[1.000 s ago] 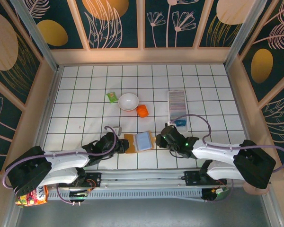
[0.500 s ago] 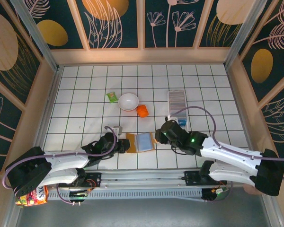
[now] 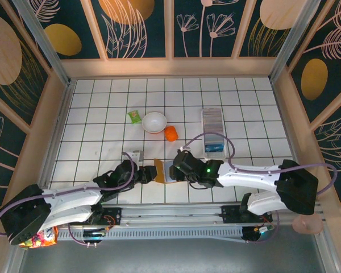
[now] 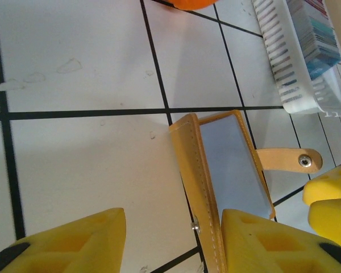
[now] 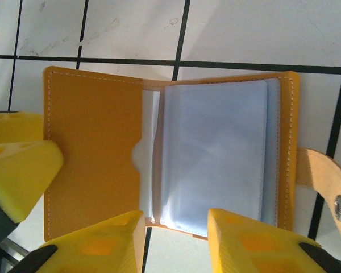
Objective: Put the credit cards into the card holder
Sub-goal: Open the card holder at the bottom-center of the table.
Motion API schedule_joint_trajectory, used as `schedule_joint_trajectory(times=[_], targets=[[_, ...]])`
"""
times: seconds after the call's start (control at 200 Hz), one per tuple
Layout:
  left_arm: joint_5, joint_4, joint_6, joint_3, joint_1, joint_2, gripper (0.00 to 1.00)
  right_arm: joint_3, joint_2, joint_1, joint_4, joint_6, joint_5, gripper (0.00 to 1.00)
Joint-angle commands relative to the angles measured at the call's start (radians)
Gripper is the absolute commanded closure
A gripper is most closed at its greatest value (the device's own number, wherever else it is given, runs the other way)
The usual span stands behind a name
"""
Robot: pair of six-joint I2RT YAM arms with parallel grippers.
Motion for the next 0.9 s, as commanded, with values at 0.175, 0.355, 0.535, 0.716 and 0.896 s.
schedule_joint_trajectory(times=[0.175, 0.355, 0.535, 0.716, 0.896], targets=[[0.021, -0.017, 0.024, -0.046, -0.004, -0.055, 0.62, 0.011, 0.064, 0.005, -0.021, 0.034, 0.026, 0.67], [-0.01, -0.063, 0.028, -0.05, -0.004, -0.031, 0.7, 0.035, 0.111, 0.008, -0.092, 0.055, 0.054, 0.68], [0.018, -0.041, 0.029, -0.059, -0.004, -0.015, 0.74, 0.064, 0.165, 0.021, -0.12, 0.054, 0.061, 0.68], [0.028, -0.03, 0.027, -0.064, -0.005, -0.013, 0.79, 0.074, 0.189, 0.031, -0.095, 0.052, 0.058, 0.68], [0.039, -0.018, 0.021, -0.076, -0.004, -0.015, 0.83, 0.089, 0.186, 0.037, -0.106, 0.061, 0.079, 0.68]])
